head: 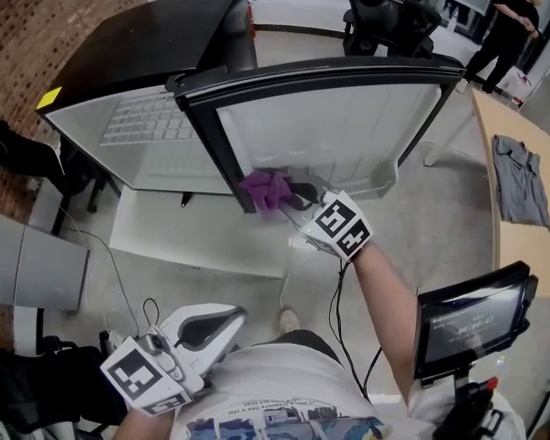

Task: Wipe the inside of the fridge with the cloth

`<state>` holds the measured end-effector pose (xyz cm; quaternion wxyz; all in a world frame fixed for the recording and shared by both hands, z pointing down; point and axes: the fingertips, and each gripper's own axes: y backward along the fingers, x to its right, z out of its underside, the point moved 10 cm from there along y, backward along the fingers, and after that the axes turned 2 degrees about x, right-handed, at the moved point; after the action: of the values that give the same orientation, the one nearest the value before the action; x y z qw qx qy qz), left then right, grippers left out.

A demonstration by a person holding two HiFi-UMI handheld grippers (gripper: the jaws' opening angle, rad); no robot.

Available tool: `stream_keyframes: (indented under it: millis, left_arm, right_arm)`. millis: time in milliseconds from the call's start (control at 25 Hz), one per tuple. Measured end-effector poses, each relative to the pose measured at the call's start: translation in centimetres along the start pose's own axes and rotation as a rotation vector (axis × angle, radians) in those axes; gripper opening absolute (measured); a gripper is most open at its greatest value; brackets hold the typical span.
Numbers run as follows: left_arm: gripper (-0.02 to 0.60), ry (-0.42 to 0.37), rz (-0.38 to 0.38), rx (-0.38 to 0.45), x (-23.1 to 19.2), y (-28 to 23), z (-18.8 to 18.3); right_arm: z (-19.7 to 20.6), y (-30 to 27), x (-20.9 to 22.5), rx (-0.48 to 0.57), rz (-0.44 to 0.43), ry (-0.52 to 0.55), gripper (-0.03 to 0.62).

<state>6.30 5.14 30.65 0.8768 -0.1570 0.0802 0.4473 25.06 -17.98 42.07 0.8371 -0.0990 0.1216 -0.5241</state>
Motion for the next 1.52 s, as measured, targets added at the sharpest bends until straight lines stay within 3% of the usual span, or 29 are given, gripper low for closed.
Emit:
stream_keyframes:
  millis: [240,800,1520]
  left_arm:
    - [0.006,0.004,-0.006,0.001,-0.1,-0.1,0.2]
    - [0.006,-0.011,0.117,-0.023,-1.0,-3.9,-0.1]
    - [0.006,-0.016,0.181,-0.044,0.0,-5.7,-0.6]
  right_arm:
    - [0.8,0.8,1.1,-0.027,0.042,0.011,0.080]
    - [3.2,5.0,4.4,-0.121,0.204,0.032,0.080]
    - [5.3,13.5,8.1,-0.216,0.587,-0.012,0.079]
